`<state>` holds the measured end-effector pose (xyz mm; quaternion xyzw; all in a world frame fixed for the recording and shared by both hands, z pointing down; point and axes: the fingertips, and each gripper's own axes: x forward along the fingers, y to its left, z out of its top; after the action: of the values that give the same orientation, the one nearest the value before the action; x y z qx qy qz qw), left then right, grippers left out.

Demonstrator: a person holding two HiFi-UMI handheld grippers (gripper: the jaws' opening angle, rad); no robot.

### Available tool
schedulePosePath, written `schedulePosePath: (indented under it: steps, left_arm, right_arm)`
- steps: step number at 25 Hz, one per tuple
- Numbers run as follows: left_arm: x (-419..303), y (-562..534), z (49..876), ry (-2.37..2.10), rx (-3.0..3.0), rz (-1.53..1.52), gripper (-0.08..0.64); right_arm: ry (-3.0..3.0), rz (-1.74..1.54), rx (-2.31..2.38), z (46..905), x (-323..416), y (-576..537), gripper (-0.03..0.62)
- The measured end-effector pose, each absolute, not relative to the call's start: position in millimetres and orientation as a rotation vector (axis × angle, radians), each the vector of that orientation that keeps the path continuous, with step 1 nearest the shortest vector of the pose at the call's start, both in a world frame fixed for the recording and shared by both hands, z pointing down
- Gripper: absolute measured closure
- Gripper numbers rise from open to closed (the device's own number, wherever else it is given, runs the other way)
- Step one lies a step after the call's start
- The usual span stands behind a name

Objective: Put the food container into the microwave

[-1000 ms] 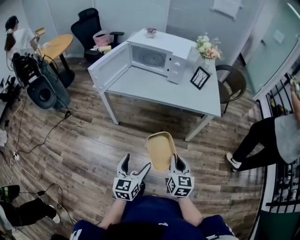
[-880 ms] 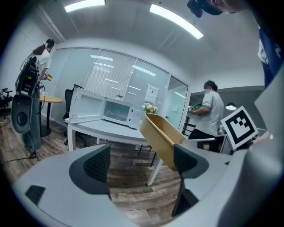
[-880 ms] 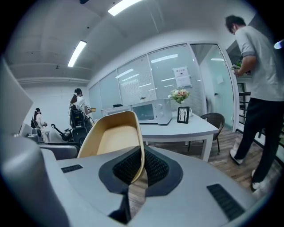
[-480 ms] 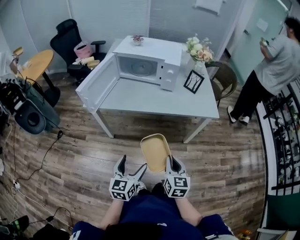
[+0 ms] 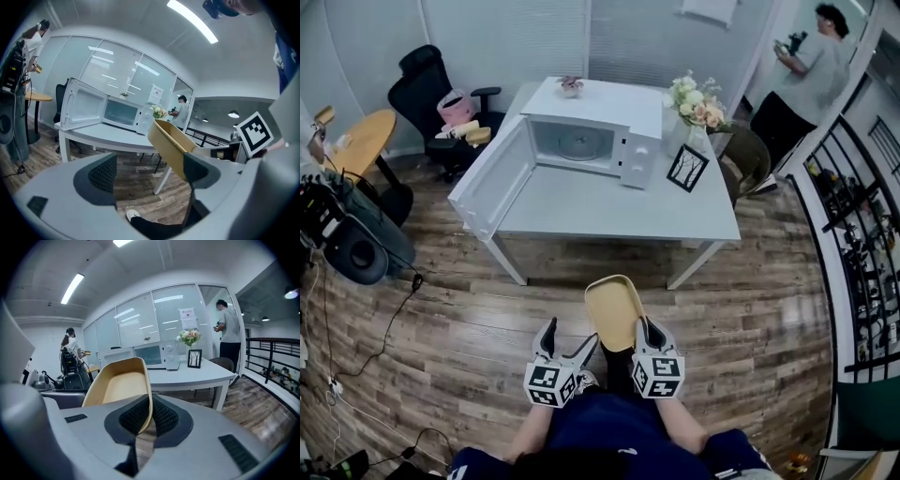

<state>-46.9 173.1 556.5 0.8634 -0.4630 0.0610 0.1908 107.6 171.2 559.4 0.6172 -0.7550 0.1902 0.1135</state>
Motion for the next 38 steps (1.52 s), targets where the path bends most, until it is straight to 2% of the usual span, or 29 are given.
schedulePosePath:
  steps: [12, 27, 38]
  left_arm:
    - [-74, 112, 569, -1.441, 2.306, 0.18, 0.132]
    - [-41, -39, 565, -1.58, 2.215, 0.147, 0.132]
    - [-22, -111, 566, -1.681, 2.143, 0.145, 0.132]
  right_arm:
    - [-2.305, 0.548, 1.643, 570, 84, 79, 0.561]
    - [-2.404, 0.528, 1.479, 570, 105, -96, 0.561]
    - [-2.386, 0.502, 1.465, 575, 138, -184, 0.561]
